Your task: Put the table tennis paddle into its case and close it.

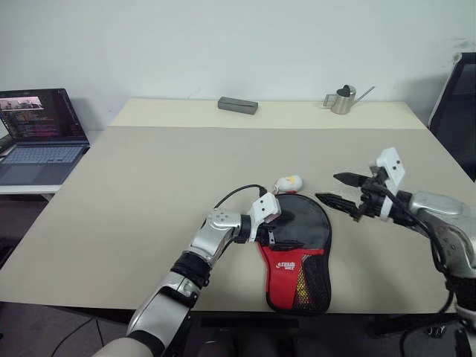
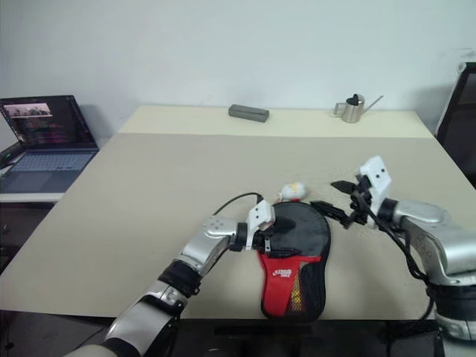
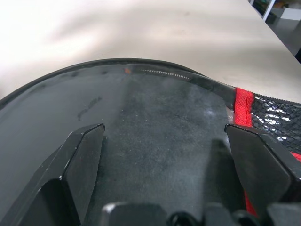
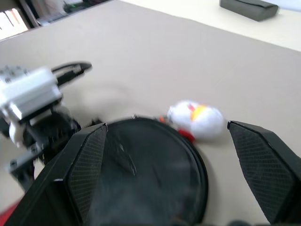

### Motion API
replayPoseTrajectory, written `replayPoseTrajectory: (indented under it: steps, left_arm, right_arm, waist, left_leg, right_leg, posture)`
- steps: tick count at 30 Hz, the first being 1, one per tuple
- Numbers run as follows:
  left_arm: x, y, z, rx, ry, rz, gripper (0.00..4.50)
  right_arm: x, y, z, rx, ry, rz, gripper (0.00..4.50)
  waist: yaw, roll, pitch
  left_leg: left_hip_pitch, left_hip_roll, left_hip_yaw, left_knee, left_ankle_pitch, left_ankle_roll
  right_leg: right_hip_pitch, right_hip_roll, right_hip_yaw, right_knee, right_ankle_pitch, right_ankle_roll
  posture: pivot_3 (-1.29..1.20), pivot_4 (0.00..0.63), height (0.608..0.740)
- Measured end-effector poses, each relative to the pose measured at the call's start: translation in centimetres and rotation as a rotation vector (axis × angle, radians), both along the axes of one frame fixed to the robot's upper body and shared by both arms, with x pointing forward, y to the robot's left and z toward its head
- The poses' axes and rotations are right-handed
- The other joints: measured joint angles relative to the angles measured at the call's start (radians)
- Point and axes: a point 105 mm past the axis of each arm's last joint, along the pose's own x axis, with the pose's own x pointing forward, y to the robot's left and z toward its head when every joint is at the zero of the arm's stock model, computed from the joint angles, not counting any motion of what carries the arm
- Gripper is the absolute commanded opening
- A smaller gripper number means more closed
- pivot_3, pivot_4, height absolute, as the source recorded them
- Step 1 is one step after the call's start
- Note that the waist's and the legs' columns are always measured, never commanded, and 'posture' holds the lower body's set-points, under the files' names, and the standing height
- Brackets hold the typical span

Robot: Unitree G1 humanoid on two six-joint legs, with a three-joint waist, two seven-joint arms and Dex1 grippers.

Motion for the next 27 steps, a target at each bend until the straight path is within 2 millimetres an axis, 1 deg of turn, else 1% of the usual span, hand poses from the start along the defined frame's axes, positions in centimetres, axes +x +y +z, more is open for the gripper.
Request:
replayPoseTrajectory:
  steps: [4,9,11,14,16,22,27]
  left_arm:
    - [0.8,-0.3,0.3,-0.008,0.004,0.023,4.45]
    - [1.1,-0.2,0.3,0.002,-0.004,0.032,4.45]
    - [1.1,-0.1,0.2,0.005,-0.005,0.032,4.45]
    - [1.0,-0.3,0.2,0.004,-0.003,0.027,4.45]
    - [0.9,-0.3,0.2,0.005,-0.002,0.02,4.45]
    - [0.9,-0.3,0.3,0.007,-0.003,0.01,4.45]
    - [0.8,-0.3,0.3,0.007,-0.004,0.009,4.45]
  right_arm:
    - [0.9,1.2,0.3,-0.003,-0.008,0.015,4.5]
    - [2.2,2.5,-0.8,-0.005,0.017,0.002,4.5]
    - [3.5,3.3,-0.6,0.018,0.023,-0.023,4.5]
    - [5.0,3.9,0.1,0.04,0.027,-0.058,4.5]
    - [5.8,4.3,0.0,0.031,0.038,-0.072,4.5]
    - [8.5,4.6,-2.7,-0.027,0.134,-0.164,4.5]
    - [10.0,4.9,-4.3,-0.061,0.173,-0.198,4.5]
  waist:
    - [0.002,0.0,0.0]
    - [-0.001,0.0,0.0]
    - [-0.002,0.001,0.0]
    - [-0.003,0.002,-0.001]
    - [-0.002,0.002,-0.001]
    - [-0.003,0.002,-0.002]
    - [-0.006,0.003,-0.002]
  left_leg:
    - [0.0,0.0,-0.001,0.0,0.0,0.0]
    - [0.0,0.0,-0.001,0.0,0.0,0.0]
    - [0.0,0.0,-0.001,0.0,0.0,0.0]
    - [0.0,0.0,-0.001,0.0,0.0,0.0]
    - [0.0,-0.001,-0.001,0.0,0.0,0.0]
    - [0.0,-0.001,-0.001,-0.001,0.0,0.0]
    - [0.0,-0.001,-0.001,-0.001,0.0,0.0]
  right_leg:
    - [0.0,0.0,0.0,0.0,0.0,0.0]
    - [-0.001,0.0,0.001,0.001,0.001,0.0]
    - [-0.001,0.0,0.001,0.001,0.001,0.0]
    - [-0.001,0.0,0.001,0.001,0.001,-0.001]
    - [-0.002,0.0,0.0,0.001,0.002,-0.002]
    - [-0.003,0.0,0.001,0.002,0.003,-0.005]
    - [-0.003,0.0,0.001,0.002,0.003,-0.005]
  posture:
    - [0.0,0.15,0.74]
    - [0.0,0.15,0.74]
    - [0.0,0.15,0.74]
    - [0.0,0.15,0.74]
    - [0.0,0.15,0.74]
    - [0.0,0.15,0.74]
    - [0.0,0.15,0.74]
